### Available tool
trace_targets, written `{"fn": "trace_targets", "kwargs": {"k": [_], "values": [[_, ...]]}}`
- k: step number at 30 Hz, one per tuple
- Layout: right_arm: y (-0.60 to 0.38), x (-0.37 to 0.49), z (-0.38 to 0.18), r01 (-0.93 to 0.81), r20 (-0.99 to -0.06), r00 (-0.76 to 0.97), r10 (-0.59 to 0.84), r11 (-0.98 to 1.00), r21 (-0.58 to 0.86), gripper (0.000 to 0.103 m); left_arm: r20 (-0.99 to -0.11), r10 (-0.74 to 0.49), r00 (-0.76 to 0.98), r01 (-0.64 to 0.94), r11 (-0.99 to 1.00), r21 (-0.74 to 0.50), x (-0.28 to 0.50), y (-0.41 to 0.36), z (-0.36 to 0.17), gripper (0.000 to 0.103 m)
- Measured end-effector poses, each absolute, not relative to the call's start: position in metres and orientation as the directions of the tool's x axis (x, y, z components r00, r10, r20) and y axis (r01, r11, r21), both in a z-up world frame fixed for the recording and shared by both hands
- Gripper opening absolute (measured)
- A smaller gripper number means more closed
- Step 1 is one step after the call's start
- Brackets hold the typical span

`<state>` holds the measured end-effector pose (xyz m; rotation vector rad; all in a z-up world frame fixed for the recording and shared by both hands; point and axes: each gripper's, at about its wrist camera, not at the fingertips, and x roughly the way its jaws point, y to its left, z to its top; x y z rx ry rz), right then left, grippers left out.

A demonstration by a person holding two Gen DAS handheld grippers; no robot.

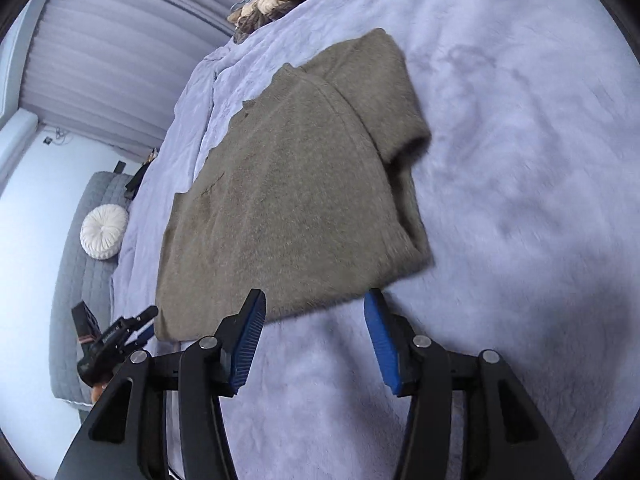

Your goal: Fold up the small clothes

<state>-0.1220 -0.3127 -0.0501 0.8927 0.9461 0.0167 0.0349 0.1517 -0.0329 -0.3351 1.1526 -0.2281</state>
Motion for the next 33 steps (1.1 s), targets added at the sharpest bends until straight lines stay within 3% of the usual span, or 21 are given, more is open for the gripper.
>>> {"fn": "trace_targets", "kwargs": {"k": [8, 9, 11, 12, 19, 23, 33], "values": [[-0.325, -0.128, -0.076, 0.411, -0.595, 0.707, 0.383, 0.462, 0.786, 0.058, -0.836, -0.425, 0.347, -0.105, 0.868, -0.485, 0.015, 0.160, -0.056, 0.065], [-0.326, -0.126, -0.077, 0.412, -0.583, 0.719, 0.380, 0.443, 0.797, 0.057, -0.833, -0.421, 0.360, -0.115, 0.866, -0.487, 0.017, 0.158, -0.056, 0.056], [-0.327, -0.118, -0.076, 0.413, -0.583, 0.726, 0.365, 0.446, 0.794, 0.021, -0.839, -0.392, 0.377, -0.095, 0.885, -0.457, 0.021, 0.151, -0.051, 0.019], [-0.325, -0.113, -0.074, 0.427, -0.611, 0.710, 0.349, 0.477, 0.768, 0.008, -0.846, -0.366, 0.388, -0.084, 0.900, -0.428, 0.022, 0.147, -0.046, 0.019], [-0.306, -0.096, -0.043, 0.378, -0.742, 0.631, 0.225, 0.746, 0.548, 0.008, -0.872, -0.272, 0.407, -0.007, 0.954, -0.301, 0.010, 0.143, -0.045, 0.019], [-0.317, -0.106, -0.068, 0.428, -0.755, 0.606, 0.250, 0.698, 0.574, 0.008, -0.864, -0.344, 0.368, -0.079, 0.914, -0.398, 0.004, 0.163, -0.061, 0.019], [-0.321, -0.143, -0.053, 0.431, -0.751, 0.618, 0.232, 0.699, 0.570, 0.012, -0.828, -0.404, 0.389, -0.110, 0.872, -0.477, -0.015, 0.184, -0.051, 0.019]]}}
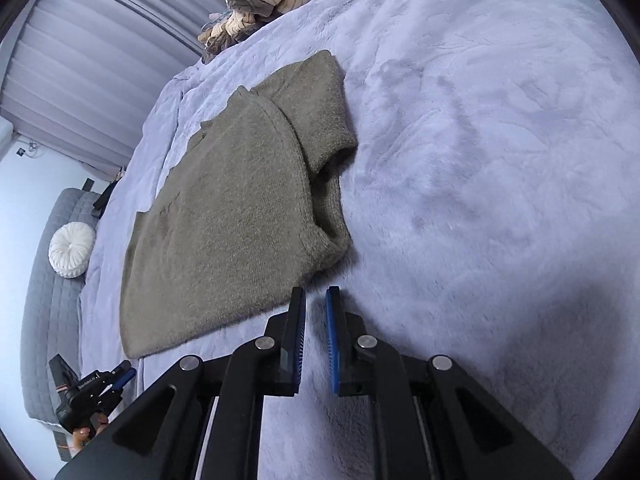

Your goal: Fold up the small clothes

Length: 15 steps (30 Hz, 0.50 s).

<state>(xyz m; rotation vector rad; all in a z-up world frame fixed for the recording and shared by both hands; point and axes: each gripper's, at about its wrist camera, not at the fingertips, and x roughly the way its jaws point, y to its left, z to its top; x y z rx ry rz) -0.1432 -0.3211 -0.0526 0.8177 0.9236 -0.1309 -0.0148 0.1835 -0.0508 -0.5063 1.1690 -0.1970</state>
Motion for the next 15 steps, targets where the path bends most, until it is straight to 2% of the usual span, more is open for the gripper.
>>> {"fn": "trace_targets", "kwargs": {"k": [9, 15], "values": [[-0.310, -0.163, -0.049, 0.432, -0.741, 0.633, 0.226, 0.691, 0.580, 0.014, -0.786, -0.477, 0.393, -0.034, 0.847, -0.531, -0.029, 0.173, -0.032, 0.020], [-0.290, -0.165, -0.043, 0.385, -0.738, 0.631, 0.238, 0.730, 0.565, 0.015, -0.816, -0.416, 0.401, 0.006, 0.892, -0.451, -0.037, 0.162, -0.023, 0.020]]}}
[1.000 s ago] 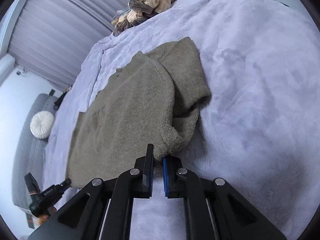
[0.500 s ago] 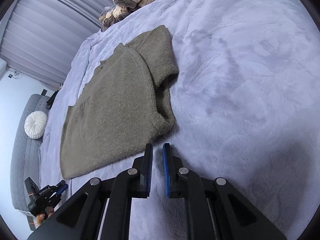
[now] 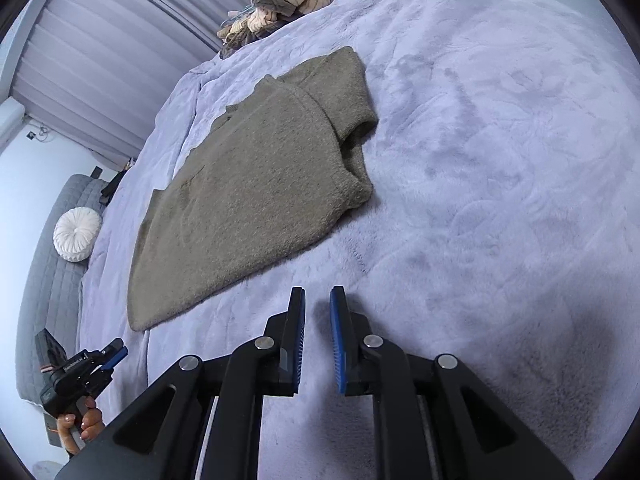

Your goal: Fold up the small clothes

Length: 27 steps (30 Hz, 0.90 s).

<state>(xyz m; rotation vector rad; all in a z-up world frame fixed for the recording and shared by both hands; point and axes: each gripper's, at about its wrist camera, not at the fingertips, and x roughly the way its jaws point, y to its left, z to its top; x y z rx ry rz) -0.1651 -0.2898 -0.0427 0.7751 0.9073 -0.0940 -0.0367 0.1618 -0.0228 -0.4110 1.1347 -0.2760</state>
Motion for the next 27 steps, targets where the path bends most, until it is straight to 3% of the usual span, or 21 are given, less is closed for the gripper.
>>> {"fn": "trace_targets", "kwargs": {"k": [9, 10, 11, 12, 25, 26, 27], "values": [[-0.276, -0.172, -0.034, 0.366, -0.744, 0.626, 0.235, 0.753, 0.547, 0.020, -0.856, -0.335, 0.395, 0.037, 0.936, -0.349, -0.049, 0.152, -0.021, 0.023], [-0.275, -0.174, -0.033, 0.366, -0.745, 0.624, 0.237, 0.754, 0.546, 0.022, -0.859, -0.327, 0.394, 0.040, 0.940, -0.339, -0.051, 0.151, -0.020, 0.033], [-0.272, -0.175, -0.033, 0.364, -0.746, 0.622, 0.237, 0.756, 0.543, 0.023, -0.861, -0.318, 0.397, 0.035, 0.943, -0.332, -0.054, 0.152, -0.019, 0.066], [-0.270, -0.176, -0.032, 0.362, -0.748, 0.620, 0.235, 0.760, 0.539, 0.025, -0.857, -0.310, 0.412, 0.023, 0.944, -0.330, -0.056, 0.154, -0.017, 0.084], [-0.233, -0.174, -0.027, 0.319, -0.767, 0.585, 0.265, 0.794, 0.517, 0.056, -0.863, -0.250, 0.438, 0.026, 0.964, -0.266, -0.070, 0.160, -0.021, 0.091], [-0.231, -0.173, -0.028, 0.317, -0.770, 0.580, 0.268, 0.796, 0.516, 0.058, -0.865, -0.242, 0.439, 0.029, 0.966, -0.256, -0.070, 0.160, -0.021, 0.100], [-0.228, -0.172, -0.028, 0.313, -0.771, 0.575, 0.272, 0.798, 0.515, 0.060, -0.867, -0.231, 0.442, 0.029, 0.969, -0.244, -0.071, 0.160, -0.021, 0.103]]}}
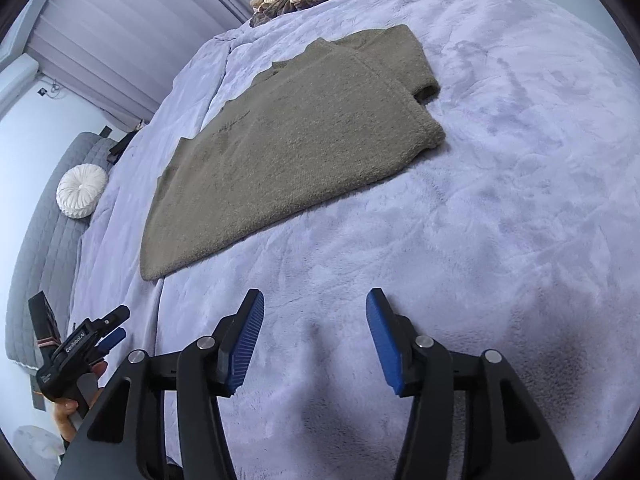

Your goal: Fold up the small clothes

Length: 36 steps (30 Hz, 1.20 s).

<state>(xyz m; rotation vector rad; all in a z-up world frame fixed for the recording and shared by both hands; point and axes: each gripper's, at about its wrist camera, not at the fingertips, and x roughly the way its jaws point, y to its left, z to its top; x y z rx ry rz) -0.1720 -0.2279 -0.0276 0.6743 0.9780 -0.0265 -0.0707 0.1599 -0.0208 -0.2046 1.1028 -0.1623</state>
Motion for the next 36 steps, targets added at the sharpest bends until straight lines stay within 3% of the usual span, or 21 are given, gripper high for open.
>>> {"fn": "trace_targets", "kwargs": {"k": [7, 21, 30, 36], "values": [[-0.207, -0.156, -0.028, 0.282, -0.776, 0.545, 0.317, 0.802, 0.526, 0.074, -0.860, -0.226, 0.457, 0.057, 0.973, -0.225, -0.067, 0.160, -0.019, 0.103], [-0.150, -0.115, -0.038, 0.195, -0.768, 0.467, 0.439, 0.796, 0.573, 0.074, -0.873, -0.277, 0.403, 0.070, 0.960, -0.272, -0.055, 0.170, -0.036, 0.103], [-0.101, -0.048, -0.055, 0.166, -0.600, 0.486, 0.635, 0.607, 0.777, 0.074, -0.818, -0.403, 0.412, 0.043, 0.905, -0.424, -0.021, 0.186, -0.031, 0.103], [-0.077, -0.014, -0.083, 0.244, -0.522, 0.525, 0.672, 0.469, 0.849, 0.074, -0.756, -0.537, 0.375, 0.022, 0.821, -0.571, 0.008, 0.197, -0.036, 0.103]]}}
